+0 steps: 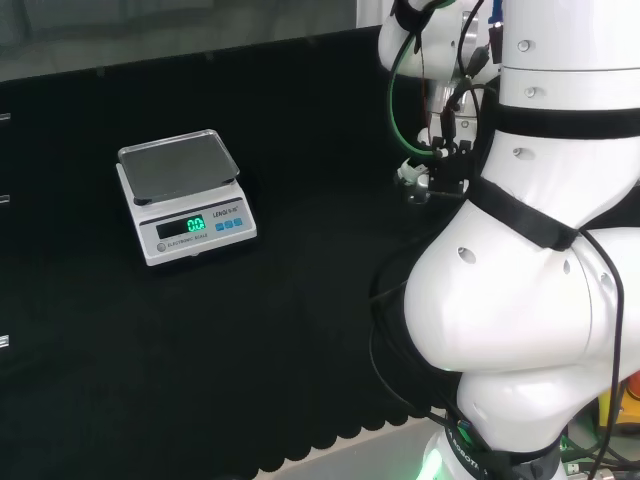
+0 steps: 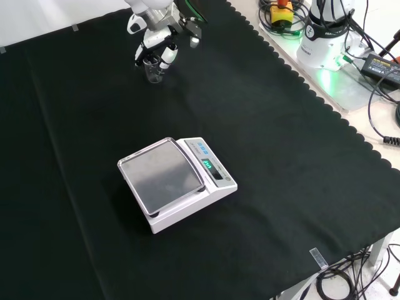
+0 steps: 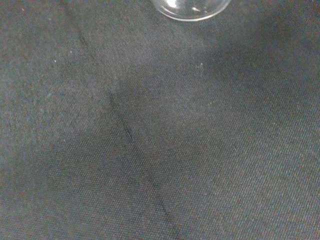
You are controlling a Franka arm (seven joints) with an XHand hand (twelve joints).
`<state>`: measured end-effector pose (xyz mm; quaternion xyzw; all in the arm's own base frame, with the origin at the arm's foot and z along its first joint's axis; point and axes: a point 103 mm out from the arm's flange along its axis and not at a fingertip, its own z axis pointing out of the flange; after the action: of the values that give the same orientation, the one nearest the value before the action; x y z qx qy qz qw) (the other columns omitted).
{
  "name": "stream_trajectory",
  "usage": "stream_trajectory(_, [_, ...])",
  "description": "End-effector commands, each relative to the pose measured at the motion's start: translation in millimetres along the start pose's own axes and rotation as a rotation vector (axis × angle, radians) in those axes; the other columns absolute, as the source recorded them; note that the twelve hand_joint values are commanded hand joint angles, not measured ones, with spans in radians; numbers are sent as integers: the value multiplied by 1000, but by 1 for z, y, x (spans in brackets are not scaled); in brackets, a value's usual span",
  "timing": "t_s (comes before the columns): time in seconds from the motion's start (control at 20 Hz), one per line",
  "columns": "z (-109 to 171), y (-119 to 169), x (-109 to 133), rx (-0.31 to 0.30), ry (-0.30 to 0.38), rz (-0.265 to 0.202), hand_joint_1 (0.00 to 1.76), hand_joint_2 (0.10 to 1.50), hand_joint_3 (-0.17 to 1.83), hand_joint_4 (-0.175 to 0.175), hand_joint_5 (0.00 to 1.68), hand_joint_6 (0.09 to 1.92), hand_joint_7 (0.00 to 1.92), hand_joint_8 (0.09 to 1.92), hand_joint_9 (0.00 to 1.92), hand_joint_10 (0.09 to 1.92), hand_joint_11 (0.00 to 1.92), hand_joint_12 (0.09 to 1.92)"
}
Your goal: Pick up the beaker.
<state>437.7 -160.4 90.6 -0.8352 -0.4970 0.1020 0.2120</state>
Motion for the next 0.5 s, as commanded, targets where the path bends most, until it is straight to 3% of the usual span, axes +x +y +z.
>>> stream_trajectory(0.05, [-5, -2, 3, -30, -15, 5, 882, 1218, -53, -158, 469, 827, 666, 829, 1038, 498, 1046, 945])
stream_trajectory(0.5, [-38, -17, 11, -79, -20, -5, 1043, 1337, -175, -175, 533, 960, 753, 907, 1168, 408, 1304, 745])
